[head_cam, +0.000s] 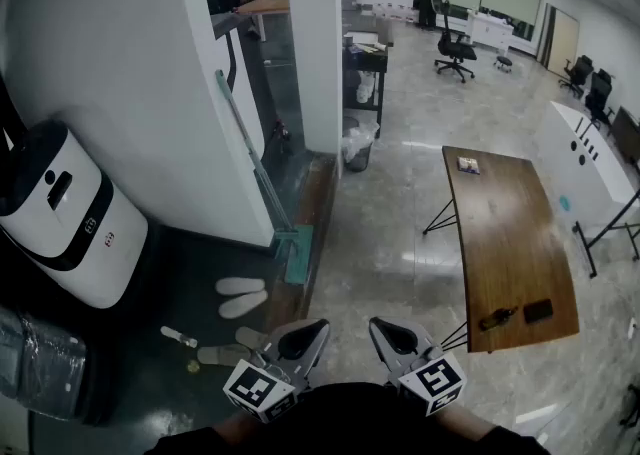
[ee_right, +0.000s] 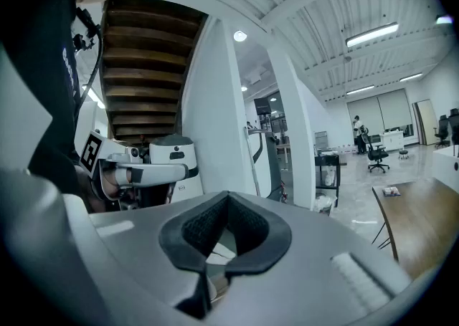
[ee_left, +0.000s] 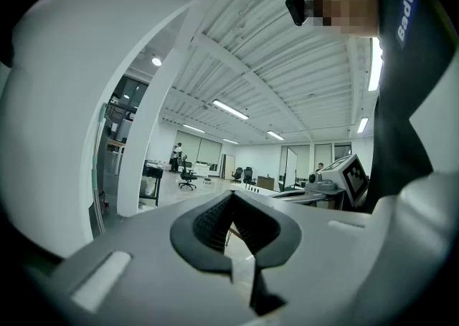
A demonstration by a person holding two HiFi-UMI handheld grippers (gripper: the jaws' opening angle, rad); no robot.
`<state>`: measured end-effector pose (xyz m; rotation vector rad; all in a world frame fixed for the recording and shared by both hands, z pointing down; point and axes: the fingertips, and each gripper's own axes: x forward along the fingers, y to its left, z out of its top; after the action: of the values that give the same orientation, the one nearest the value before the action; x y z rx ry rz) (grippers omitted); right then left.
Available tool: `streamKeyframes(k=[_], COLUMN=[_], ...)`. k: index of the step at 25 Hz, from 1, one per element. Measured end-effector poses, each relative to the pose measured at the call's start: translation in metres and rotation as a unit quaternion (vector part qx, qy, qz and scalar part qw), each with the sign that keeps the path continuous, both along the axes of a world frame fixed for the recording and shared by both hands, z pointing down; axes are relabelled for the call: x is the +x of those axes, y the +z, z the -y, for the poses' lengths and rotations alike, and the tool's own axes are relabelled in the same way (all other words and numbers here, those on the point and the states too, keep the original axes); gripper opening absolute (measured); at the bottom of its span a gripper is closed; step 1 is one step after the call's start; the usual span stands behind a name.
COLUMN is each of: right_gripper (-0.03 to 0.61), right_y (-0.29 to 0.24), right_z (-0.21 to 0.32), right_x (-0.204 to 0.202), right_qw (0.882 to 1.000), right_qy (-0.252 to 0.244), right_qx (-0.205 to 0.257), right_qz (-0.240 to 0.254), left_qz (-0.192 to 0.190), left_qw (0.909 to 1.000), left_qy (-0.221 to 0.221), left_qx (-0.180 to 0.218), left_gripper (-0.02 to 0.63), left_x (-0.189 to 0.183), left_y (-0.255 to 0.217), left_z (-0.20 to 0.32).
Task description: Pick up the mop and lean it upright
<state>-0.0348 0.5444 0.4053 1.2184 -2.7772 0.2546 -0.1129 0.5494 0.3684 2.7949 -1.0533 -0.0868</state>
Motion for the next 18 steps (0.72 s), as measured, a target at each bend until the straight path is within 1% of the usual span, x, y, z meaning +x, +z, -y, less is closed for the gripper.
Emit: streamKeyframes(k=[8, 18], right_gripper=[0.003, 0.005], right_y=[0.0001, 0.0041], right_z=[-0.0047, -0.0035], right_x=[-0.0006, 0.0064], right_qw=[1.000, 1.000], right_qy=[-0.002, 0.011], right_qx=[-0.001, -0.011], right_qz=[-0.002, 0.011], left_qz=[0.001, 0.004], left_qw=[1.0000, 1.0000], left_qy=[0.000, 0.003], left_qx=[0.000, -0.001], left_gripper=[0.020, 0.020], left_x=[0.0004, 0.0048], left_y=[-0.0001, 0.0014], left_z=[-0.0051, -0.0088])
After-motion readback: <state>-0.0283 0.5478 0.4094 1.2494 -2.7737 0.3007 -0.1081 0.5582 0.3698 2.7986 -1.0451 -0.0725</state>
